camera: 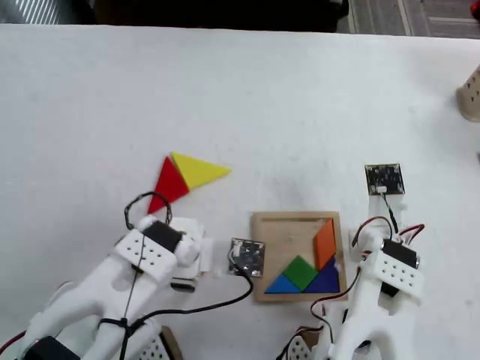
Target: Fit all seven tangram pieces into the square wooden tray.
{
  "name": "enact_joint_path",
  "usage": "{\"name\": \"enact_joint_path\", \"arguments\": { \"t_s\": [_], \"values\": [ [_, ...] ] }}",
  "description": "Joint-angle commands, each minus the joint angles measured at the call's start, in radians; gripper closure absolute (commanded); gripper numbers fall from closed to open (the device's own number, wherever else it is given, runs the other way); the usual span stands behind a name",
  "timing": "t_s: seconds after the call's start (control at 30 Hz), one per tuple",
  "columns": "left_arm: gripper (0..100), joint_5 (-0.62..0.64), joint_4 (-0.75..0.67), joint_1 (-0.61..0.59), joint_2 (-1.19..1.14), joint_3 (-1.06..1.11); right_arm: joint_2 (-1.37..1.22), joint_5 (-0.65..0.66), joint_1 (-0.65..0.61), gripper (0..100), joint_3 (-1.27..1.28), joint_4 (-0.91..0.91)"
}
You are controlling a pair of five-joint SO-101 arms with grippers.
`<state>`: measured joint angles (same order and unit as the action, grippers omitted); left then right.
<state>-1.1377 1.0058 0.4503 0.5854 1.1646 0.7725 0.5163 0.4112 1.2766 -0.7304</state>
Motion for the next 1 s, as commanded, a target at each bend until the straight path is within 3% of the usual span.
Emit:
{"name": "enact_joint_path", "arguments": {
  "t_s": [0.0, 0.33, 0.73, 0.97],
  "values": [
    [74, -0.014, -0.012, 0.008, -0.004, -0.017, 0.005, -0.003, -0.012, 97.8, -0.006, 0.013],
    [74, 0.023, -0.040, 0.007, -0.012, -0.017, 0.005, -0.003, -0.008, 97.8, -0.006, 0.013],
    [75, 0.041, 0.000, 0.004, -0.199, -0.129, 0.005, -0.003, -0.007, 97.8, -0.006, 0.013],
    [92, 0.068, -0.020, 0.013, -0.206, -0.126, 0.005, -0.003, -0.007, 97.8, -0.006, 0.013]
  ]
}}
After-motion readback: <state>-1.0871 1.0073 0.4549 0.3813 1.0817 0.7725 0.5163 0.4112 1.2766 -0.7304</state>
